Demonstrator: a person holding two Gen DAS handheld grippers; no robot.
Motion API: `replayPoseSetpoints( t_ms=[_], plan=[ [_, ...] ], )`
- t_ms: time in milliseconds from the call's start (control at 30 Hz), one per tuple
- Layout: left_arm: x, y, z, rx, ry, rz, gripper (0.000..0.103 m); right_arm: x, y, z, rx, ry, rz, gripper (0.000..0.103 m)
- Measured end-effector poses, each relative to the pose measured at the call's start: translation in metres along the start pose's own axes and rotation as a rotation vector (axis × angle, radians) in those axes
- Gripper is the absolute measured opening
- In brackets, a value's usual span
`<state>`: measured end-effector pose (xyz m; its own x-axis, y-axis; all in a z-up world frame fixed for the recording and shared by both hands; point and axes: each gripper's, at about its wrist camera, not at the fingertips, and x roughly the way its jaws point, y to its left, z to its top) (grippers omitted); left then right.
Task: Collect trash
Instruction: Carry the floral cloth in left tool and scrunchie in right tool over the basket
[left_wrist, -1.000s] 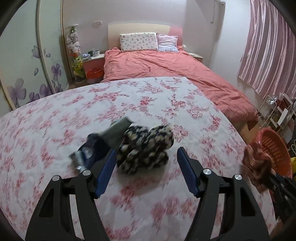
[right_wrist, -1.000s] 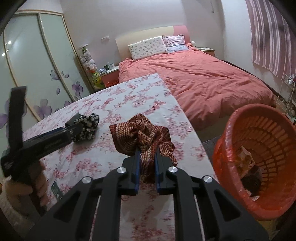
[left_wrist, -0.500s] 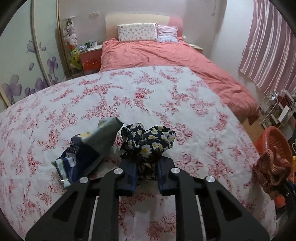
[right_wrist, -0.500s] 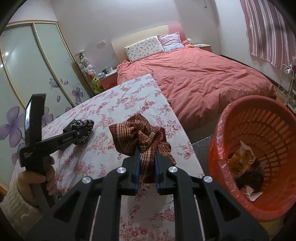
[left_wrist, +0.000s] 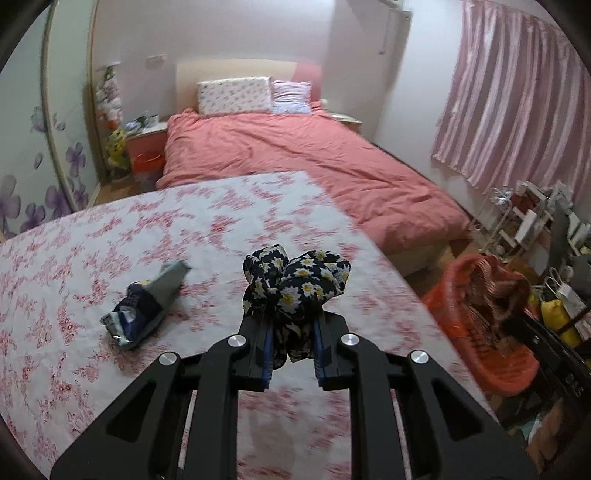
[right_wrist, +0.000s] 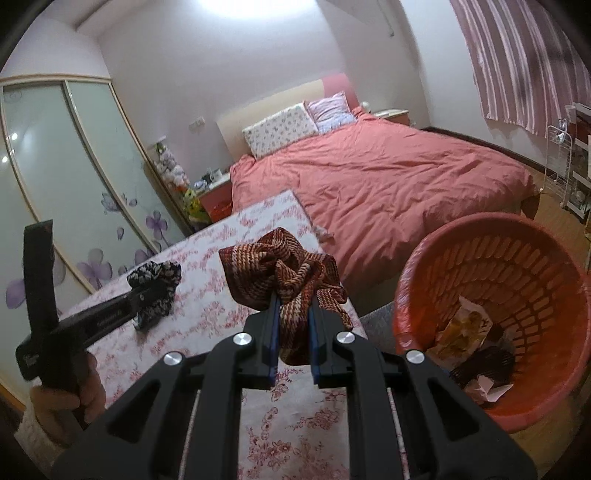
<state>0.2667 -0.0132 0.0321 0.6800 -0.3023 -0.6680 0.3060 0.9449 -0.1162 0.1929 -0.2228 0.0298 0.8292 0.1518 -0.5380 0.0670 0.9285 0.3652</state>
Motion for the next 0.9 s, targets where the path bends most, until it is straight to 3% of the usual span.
replayPoseSetpoints(
  t_ms=[433,900],
  plan=[
    [-0.017,-0.081,0.001,0.108,-0.036,-0.16,0.016,-0.06,-0.045,0.019,0.075,-0.142,-0.059,0.014],
    [0.011,-0.167,-0.001,0.195,-0.008,-0.328,0.016,-0.089,-0.12,0.026,0.176,-0.21,-0.135,0.014]
  ],
)
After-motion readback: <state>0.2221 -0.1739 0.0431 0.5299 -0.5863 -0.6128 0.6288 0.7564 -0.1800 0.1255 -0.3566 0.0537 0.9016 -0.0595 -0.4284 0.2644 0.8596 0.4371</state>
